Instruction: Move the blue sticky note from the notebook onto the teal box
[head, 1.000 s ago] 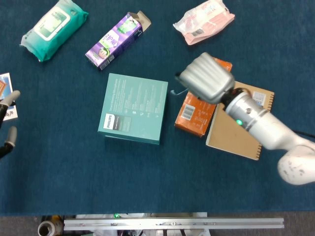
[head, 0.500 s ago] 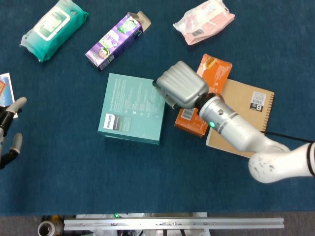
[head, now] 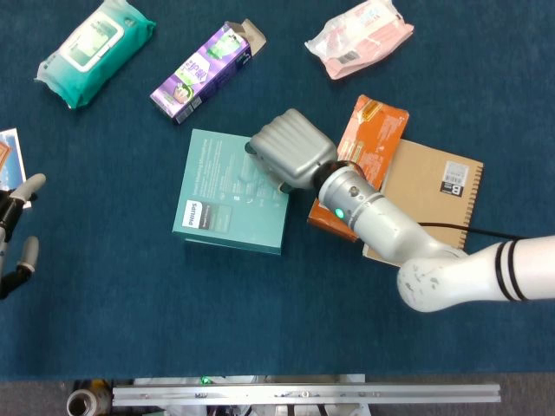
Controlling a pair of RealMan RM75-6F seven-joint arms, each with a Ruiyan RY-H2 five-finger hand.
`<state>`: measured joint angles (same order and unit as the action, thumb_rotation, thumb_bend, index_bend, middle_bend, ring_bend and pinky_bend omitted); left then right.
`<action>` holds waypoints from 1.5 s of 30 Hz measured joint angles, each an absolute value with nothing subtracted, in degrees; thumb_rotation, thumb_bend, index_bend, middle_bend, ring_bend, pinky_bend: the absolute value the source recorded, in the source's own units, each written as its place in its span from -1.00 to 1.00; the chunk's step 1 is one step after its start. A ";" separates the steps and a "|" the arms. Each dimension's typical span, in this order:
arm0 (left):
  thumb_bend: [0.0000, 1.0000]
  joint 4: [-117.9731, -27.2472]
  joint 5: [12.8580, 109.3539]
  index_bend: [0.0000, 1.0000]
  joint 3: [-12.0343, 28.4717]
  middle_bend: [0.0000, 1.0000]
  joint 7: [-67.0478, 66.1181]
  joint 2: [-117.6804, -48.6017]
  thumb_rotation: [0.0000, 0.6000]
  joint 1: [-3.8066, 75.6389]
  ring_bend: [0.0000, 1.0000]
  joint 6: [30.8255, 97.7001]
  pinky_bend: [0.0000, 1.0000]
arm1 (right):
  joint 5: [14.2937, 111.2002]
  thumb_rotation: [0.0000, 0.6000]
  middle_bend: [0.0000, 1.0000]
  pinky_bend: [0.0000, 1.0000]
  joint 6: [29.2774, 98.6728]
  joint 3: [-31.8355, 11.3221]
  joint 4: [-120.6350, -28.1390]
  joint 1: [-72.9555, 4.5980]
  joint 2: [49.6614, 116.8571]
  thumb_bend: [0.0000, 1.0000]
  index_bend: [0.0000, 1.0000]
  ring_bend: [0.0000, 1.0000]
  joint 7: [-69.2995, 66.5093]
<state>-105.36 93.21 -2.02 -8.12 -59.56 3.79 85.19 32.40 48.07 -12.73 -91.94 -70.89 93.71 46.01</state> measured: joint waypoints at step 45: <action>-0.04 -105.62 92.95 -0.73 -2.14 -0.40 -7.35 -58.55 1.00 4.36 -0.48 84.05 -0.38 | 32.87 1.00 1.00 1.00 50.61 -8.54 -95.15 -74.63 92.02 -0.29 0.00 1.00 40.05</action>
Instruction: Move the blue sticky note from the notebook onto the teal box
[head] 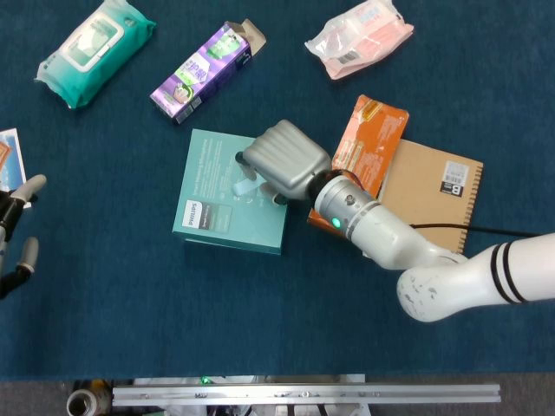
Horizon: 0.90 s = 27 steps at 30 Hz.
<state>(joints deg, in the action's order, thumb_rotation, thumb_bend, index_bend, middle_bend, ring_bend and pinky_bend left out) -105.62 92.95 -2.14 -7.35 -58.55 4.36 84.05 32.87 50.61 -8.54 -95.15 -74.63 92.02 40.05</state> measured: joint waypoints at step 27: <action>0.35 -104.44 99.53 -0.62 0.71 1.00 2.68 -56.11 1.00 23.10 1.00 64.13 0.95 | 49.47 1.00 1.00 1.00 74.17 -5.21 -113.31 -53.37 70.11 -0.26 0.00 1.00 33.91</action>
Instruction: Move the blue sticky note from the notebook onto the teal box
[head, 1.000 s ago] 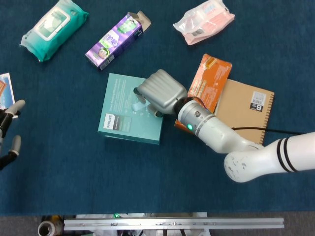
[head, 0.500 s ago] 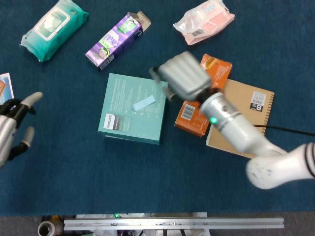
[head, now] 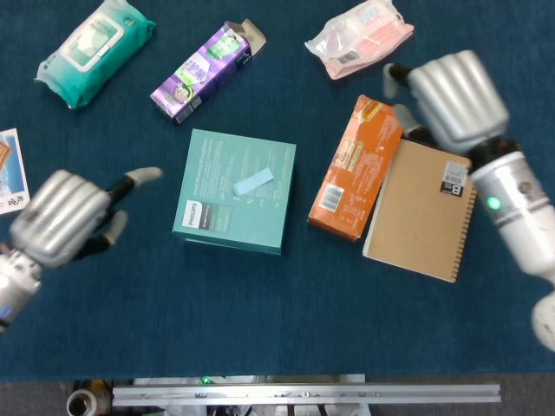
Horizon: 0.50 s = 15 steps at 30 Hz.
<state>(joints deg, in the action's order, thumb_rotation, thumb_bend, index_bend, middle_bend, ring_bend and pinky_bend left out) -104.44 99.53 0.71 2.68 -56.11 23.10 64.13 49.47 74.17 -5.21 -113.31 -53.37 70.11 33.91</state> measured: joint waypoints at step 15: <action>0.42 -106.10 92.48 -0.60 4.85 1.00 -2.98 -62.04 1.00 35.05 1.00 49.58 0.98 | 50.56 1.00 1.00 1.00 73.25 -4.18 -114.80 -47.46 65.80 -0.25 0.00 1.00 34.86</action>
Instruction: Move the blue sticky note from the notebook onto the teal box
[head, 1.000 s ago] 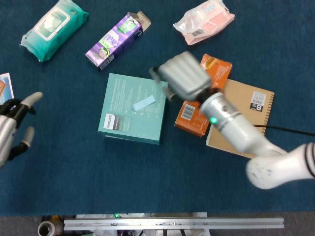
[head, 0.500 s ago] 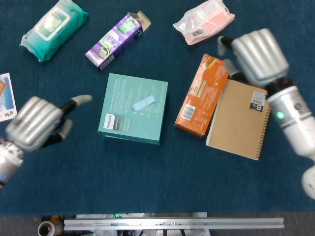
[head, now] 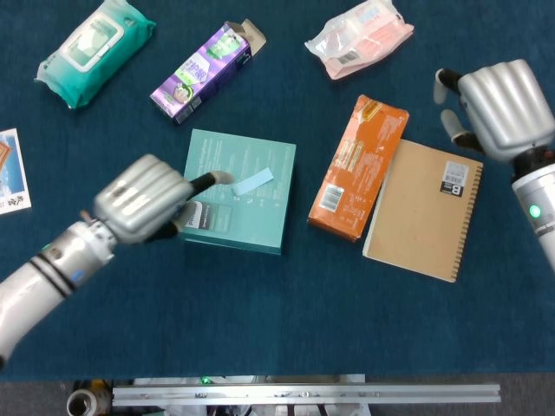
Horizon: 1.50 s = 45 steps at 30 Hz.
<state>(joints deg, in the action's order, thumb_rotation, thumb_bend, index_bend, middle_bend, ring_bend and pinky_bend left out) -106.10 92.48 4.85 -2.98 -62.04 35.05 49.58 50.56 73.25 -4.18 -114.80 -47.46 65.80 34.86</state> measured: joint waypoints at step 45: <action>0.42 -104.20 77.08 -0.60 0.84 1.00 -14.71 -69.02 1.00 39.35 1.00 48.01 0.98 | 52.96 1.00 1.00 1.00 67.80 -7.32 -111.64 -42.48 65.63 -0.26 0.00 1.00 33.59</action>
